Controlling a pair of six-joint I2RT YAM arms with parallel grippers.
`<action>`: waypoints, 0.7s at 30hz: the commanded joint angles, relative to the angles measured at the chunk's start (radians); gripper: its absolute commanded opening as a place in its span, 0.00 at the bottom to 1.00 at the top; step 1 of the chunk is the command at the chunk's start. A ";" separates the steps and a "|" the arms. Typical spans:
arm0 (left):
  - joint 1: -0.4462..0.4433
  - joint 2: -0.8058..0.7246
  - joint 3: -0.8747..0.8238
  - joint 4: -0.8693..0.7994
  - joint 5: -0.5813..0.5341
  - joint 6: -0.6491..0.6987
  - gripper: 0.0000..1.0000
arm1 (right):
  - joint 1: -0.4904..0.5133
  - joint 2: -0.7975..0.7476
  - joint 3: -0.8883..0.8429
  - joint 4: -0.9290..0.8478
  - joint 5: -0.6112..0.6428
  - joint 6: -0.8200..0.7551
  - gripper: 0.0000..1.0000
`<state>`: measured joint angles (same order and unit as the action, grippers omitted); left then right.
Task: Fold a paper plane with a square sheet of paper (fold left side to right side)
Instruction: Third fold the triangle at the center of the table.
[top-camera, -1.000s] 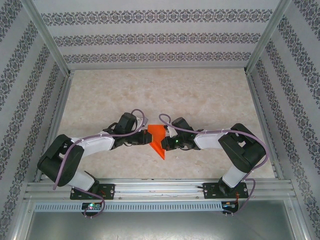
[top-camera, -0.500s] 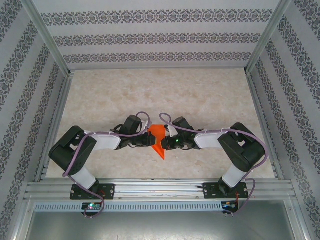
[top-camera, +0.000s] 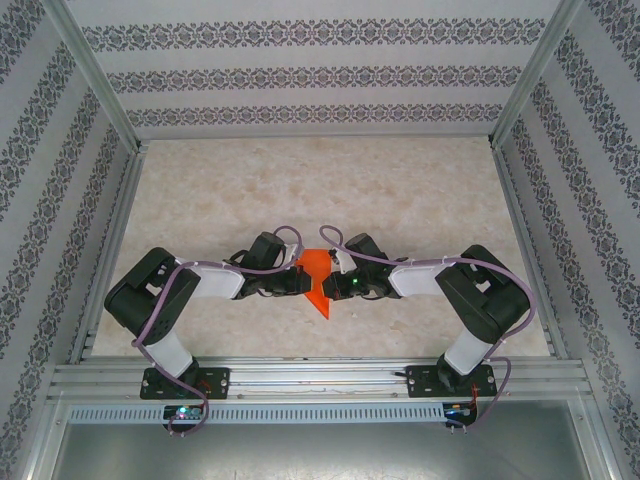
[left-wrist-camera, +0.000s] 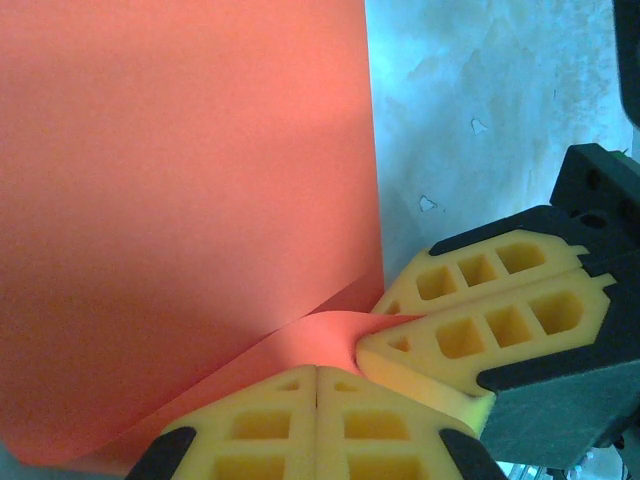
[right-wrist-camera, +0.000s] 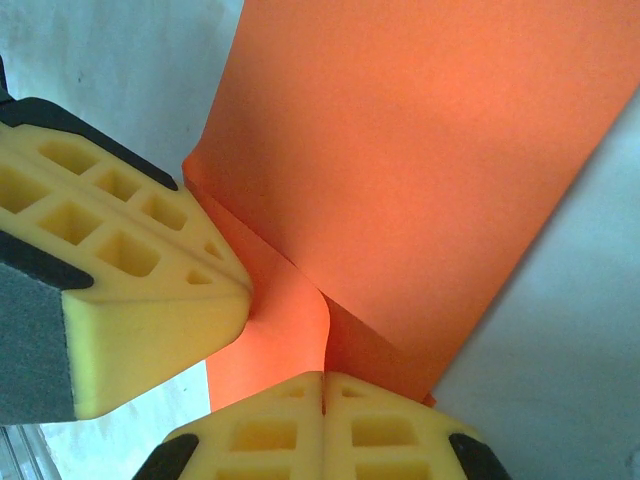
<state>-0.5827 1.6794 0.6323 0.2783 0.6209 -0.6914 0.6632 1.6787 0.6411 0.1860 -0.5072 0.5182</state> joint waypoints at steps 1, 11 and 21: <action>-0.011 0.018 0.012 0.027 -0.007 -0.007 0.03 | -0.005 0.052 -0.031 -0.083 0.053 -0.006 0.00; -0.011 0.030 0.036 0.013 -0.007 0.009 0.03 | -0.005 0.048 -0.028 -0.083 0.052 -0.006 0.06; -0.011 0.039 0.040 0.013 -0.007 0.009 0.03 | -0.007 0.047 -0.027 -0.083 0.055 -0.004 0.12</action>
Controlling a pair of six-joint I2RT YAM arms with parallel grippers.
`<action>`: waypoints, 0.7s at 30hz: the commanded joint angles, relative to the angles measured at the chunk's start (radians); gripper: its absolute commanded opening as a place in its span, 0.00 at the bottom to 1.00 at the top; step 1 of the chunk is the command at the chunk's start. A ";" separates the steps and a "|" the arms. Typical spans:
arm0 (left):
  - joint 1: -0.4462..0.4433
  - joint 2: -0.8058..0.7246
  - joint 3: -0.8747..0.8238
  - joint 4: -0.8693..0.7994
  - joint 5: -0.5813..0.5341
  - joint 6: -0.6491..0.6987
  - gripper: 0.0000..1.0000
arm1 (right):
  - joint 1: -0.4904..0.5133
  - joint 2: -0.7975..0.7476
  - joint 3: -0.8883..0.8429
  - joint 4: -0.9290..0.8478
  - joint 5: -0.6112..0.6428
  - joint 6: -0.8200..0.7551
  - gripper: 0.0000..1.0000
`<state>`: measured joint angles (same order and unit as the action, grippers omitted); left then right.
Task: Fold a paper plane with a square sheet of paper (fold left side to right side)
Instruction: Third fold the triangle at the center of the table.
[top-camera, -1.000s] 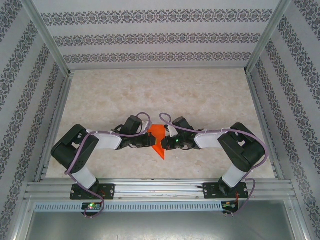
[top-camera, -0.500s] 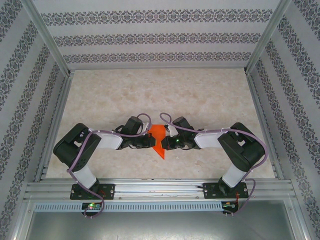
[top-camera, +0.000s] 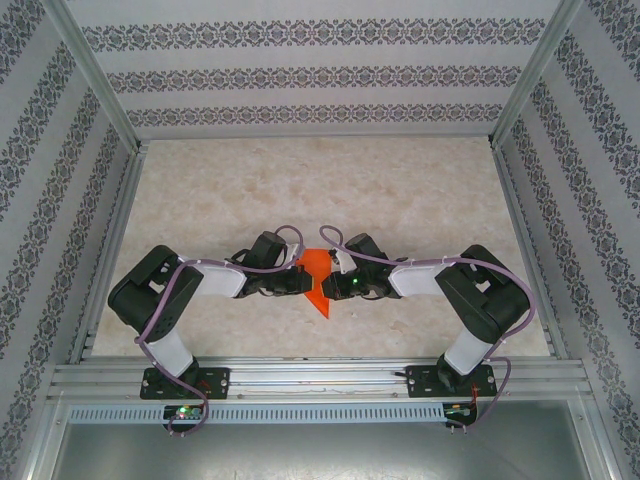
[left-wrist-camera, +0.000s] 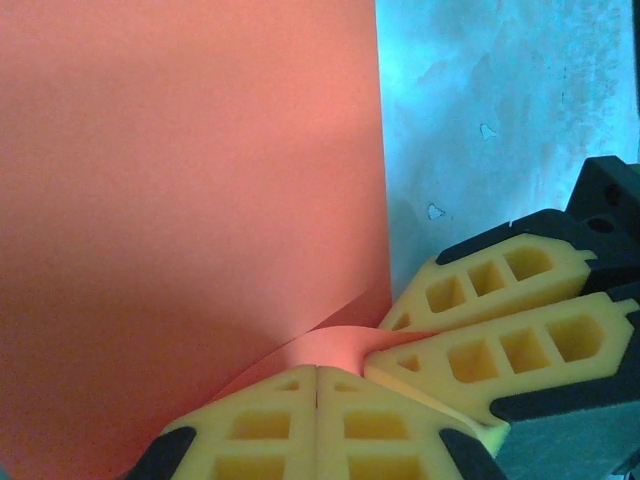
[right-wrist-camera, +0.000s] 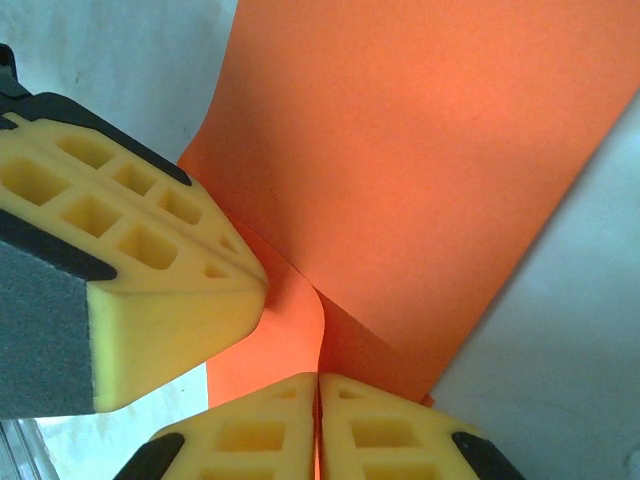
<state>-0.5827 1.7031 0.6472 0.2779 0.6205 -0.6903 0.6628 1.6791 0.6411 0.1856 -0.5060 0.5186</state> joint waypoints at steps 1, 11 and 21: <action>-0.011 0.018 0.025 0.014 -0.007 0.008 0.03 | -0.006 0.047 -0.028 -0.083 0.054 -0.005 0.12; -0.011 0.022 0.034 0.010 -0.003 0.012 0.03 | -0.006 0.047 -0.028 -0.083 0.052 -0.006 0.16; -0.011 0.041 0.040 0.000 -0.002 0.012 0.03 | -0.008 0.036 -0.023 -0.088 0.052 -0.003 0.17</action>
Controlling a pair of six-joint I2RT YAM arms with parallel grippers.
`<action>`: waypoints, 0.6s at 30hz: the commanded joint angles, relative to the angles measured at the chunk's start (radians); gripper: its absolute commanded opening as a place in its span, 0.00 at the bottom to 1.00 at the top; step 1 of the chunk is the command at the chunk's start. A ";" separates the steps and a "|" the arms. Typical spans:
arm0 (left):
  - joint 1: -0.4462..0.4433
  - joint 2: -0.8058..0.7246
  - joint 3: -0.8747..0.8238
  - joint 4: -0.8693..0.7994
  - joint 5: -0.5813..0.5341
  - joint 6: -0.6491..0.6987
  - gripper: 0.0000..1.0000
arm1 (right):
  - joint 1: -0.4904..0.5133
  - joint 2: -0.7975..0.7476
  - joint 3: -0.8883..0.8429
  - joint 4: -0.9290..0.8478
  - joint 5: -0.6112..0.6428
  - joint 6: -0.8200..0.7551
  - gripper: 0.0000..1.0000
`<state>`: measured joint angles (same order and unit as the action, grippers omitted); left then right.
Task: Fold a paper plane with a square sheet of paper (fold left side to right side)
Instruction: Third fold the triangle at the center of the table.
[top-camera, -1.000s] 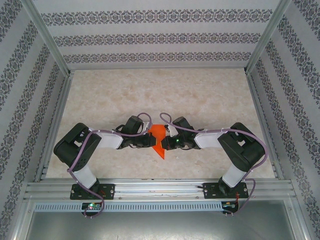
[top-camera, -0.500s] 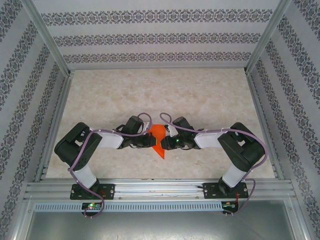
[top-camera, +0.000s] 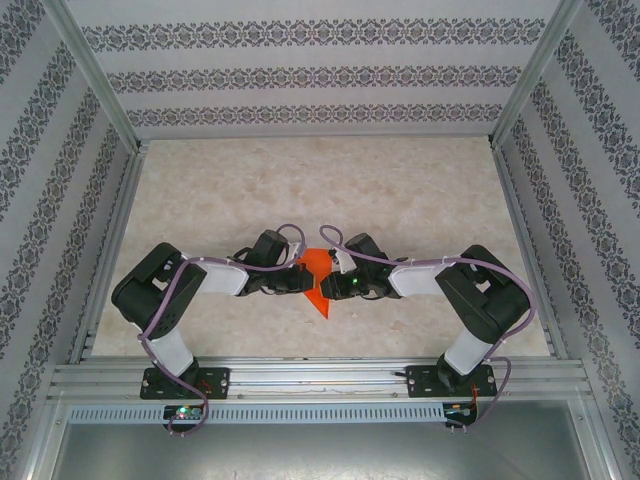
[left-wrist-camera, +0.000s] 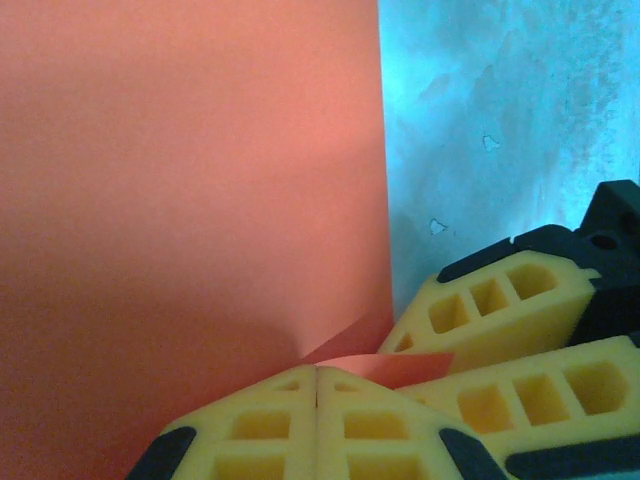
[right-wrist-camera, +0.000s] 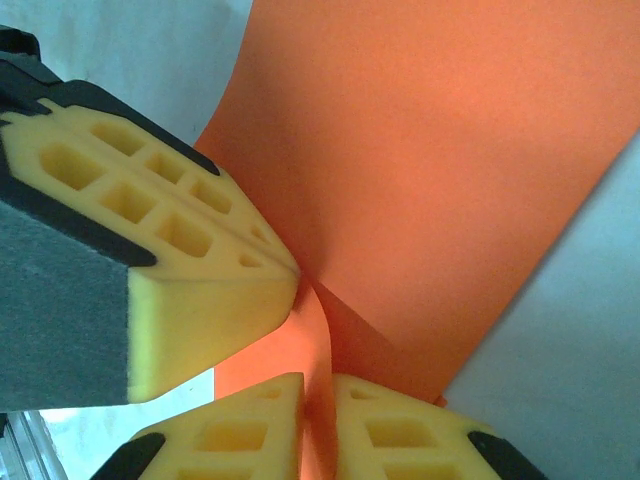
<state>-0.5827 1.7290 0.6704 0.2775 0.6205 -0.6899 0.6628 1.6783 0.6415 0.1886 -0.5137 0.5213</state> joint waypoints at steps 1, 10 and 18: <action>-0.011 0.014 0.017 -0.001 -0.004 0.012 0.03 | -0.009 0.035 -0.023 -0.090 0.060 -0.006 0.17; -0.011 0.038 0.025 -0.048 -0.028 0.010 0.02 | -0.015 0.007 -0.020 -0.086 0.046 0.009 0.21; -0.011 0.050 0.030 -0.086 -0.044 0.017 0.02 | -0.049 -0.054 0.002 -0.093 0.019 0.032 0.30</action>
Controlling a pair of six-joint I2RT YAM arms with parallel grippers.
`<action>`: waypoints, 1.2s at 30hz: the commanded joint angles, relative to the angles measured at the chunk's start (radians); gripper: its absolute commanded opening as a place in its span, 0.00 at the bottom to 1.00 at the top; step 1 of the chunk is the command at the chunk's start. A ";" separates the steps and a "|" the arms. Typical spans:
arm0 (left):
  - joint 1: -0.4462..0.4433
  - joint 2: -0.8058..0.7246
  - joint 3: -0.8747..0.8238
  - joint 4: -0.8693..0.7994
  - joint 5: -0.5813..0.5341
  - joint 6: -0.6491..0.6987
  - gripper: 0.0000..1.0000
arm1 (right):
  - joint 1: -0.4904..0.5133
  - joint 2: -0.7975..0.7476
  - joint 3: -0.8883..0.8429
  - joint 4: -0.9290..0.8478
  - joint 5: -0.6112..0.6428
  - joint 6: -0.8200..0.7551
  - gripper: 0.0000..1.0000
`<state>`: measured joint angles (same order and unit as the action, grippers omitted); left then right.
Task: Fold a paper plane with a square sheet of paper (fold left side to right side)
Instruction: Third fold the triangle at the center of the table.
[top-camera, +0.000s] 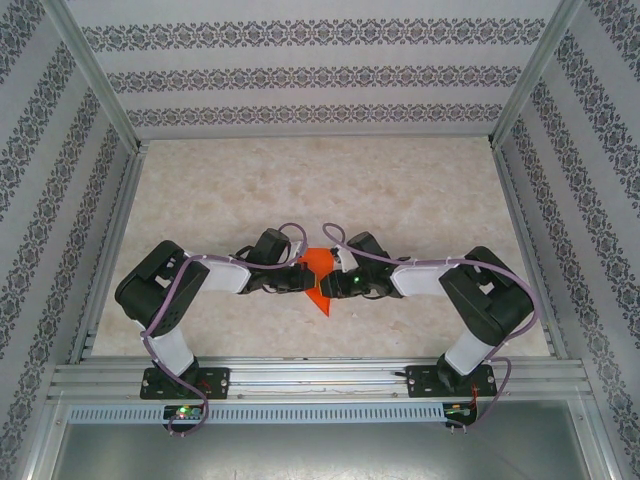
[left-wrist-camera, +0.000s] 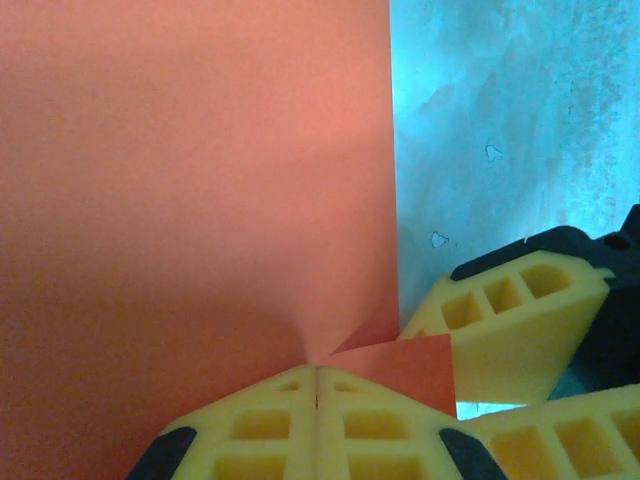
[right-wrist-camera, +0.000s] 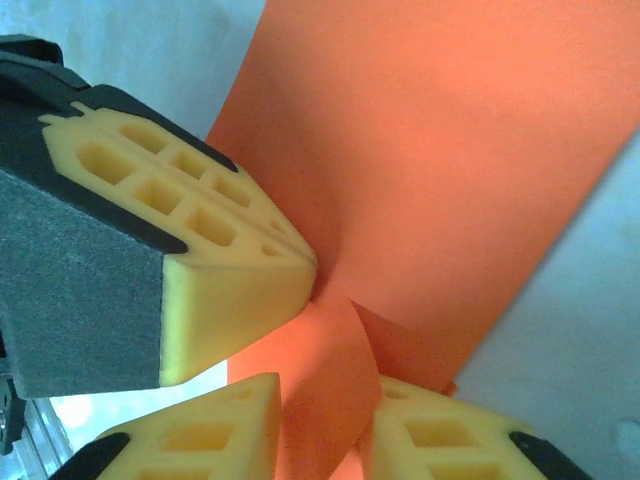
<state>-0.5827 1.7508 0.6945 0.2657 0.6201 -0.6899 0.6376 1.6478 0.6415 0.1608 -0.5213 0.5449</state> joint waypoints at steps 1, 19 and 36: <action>-0.011 0.027 0.006 -0.075 -0.044 0.017 0.02 | -0.027 -0.031 0.003 -0.071 0.027 0.011 0.31; -0.011 0.023 0.010 -0.082 -0.043 0.020 0.02 | 0.011 -0.171 -0.042 -0.107 -0.150 0.088 0.10; -0.011 0.024 0.012 -0.085 -0.040 0.023 0.02 | 0.111 -0.062 -0.001 -0.092 -0.103 0.111 0.07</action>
<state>-0.5827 1.7523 0.7040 0.2481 0.6201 -0.6895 0.7483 1.5749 0.6140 0.0559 -0.6369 0.6510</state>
